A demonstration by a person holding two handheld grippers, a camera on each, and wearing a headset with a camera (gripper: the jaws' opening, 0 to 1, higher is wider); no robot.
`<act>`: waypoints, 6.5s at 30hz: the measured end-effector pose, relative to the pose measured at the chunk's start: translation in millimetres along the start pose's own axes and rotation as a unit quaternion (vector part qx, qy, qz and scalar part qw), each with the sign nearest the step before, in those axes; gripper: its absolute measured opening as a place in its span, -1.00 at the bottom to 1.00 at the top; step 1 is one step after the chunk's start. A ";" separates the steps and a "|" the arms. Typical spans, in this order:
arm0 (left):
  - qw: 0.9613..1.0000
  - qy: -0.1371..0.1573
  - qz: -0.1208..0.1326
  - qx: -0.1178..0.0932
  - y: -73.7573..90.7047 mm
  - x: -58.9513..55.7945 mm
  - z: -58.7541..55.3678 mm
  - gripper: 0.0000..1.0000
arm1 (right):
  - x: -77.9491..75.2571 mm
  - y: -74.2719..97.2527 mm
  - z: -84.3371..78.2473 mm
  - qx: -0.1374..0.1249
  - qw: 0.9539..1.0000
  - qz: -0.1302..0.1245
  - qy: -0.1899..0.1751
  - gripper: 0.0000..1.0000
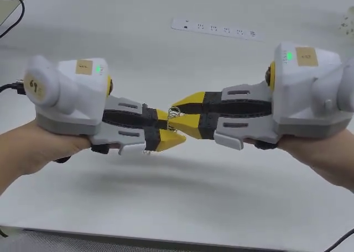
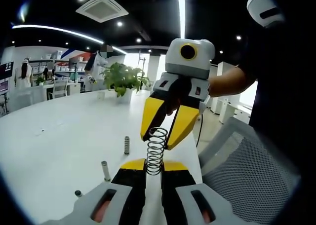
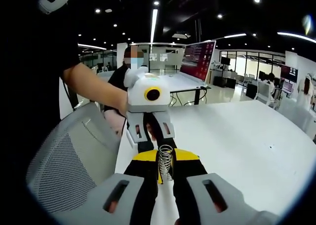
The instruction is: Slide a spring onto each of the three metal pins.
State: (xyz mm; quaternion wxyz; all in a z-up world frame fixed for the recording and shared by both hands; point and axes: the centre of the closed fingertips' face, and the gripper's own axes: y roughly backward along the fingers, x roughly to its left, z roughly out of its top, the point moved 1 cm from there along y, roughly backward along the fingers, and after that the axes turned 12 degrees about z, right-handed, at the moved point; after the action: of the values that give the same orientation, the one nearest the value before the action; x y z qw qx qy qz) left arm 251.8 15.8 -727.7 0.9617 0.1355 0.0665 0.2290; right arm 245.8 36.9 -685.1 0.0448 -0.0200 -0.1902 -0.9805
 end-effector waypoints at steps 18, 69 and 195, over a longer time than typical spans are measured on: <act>1.000 0.003 0.006 0.004 0.6 0.4 -1.6 -0.82 | -0.6 0.8 -0.1 0.006 1.000 -0.007 0.005 -0.85; 0.982 0.051 0.179 0.010 78.0 51.1 -52.1 0.75 | -25.7 23.1 -21.3 0.017 0.997 -0.078 -0.008 -0.84; 0.968 0.085 0.235 0.018 99.9 61.6 -67.8 0.93 | -90.5 -7.6 -112.0 0.089 0.986 -0.114 -0.087 -0.83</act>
State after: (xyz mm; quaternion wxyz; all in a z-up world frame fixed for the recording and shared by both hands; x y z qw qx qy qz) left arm 251.3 145.4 -767.4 0.8690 0.1443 0.1184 0.4583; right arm 332.7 9.1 -796.8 -0.0822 -0.0791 -0.2809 -0.9529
